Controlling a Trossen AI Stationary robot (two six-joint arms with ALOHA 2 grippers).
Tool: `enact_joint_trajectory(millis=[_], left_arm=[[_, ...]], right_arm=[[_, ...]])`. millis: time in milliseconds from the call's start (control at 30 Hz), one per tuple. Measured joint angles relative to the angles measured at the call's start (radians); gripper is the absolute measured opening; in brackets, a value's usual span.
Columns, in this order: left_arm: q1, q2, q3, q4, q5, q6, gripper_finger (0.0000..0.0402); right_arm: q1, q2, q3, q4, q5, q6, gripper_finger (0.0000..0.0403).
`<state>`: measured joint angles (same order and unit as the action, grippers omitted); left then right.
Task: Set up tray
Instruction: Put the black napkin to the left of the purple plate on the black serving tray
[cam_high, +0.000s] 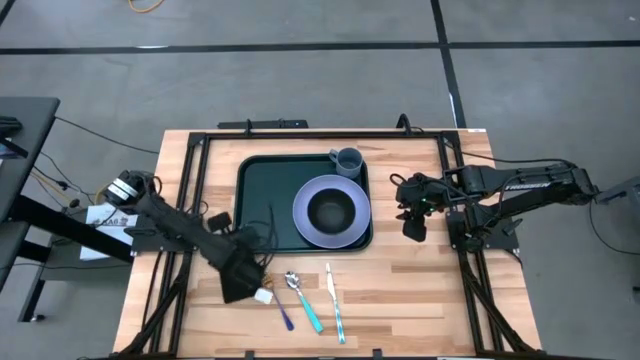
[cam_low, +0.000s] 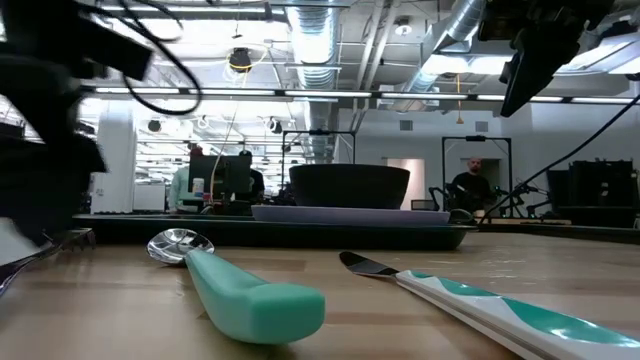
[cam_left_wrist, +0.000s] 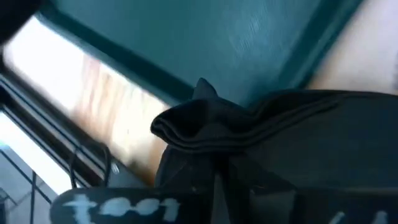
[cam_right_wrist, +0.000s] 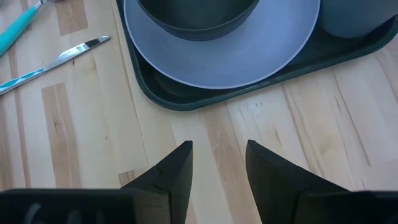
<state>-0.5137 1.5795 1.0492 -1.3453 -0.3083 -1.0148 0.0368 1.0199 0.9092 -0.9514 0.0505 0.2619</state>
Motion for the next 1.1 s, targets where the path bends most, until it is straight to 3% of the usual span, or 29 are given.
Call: enact_joint_trajectory(millis=[367, 700, 1100], left_arm=[[0.307, -0.002, 0.000, 0.137, -0.118, 0.448, 0.0000], [0.543, 0.009, 0.002, 0.372, -0.069, 0.784, 0.0000], [0.701, 0.105, 0.001, 0.458, -0.029, 1.034, 0.0000]], right_arm=[[0.000, 0.000, 0.000, 0.018, 0.002, 0.001, 0.0138], [0.000, 0.000, 0.000, 0.018, 0.003, 0.044, 0.0138], [0.000, 0.001, 0.000, 0.017, 0.003, 0.045, 0.0138]])
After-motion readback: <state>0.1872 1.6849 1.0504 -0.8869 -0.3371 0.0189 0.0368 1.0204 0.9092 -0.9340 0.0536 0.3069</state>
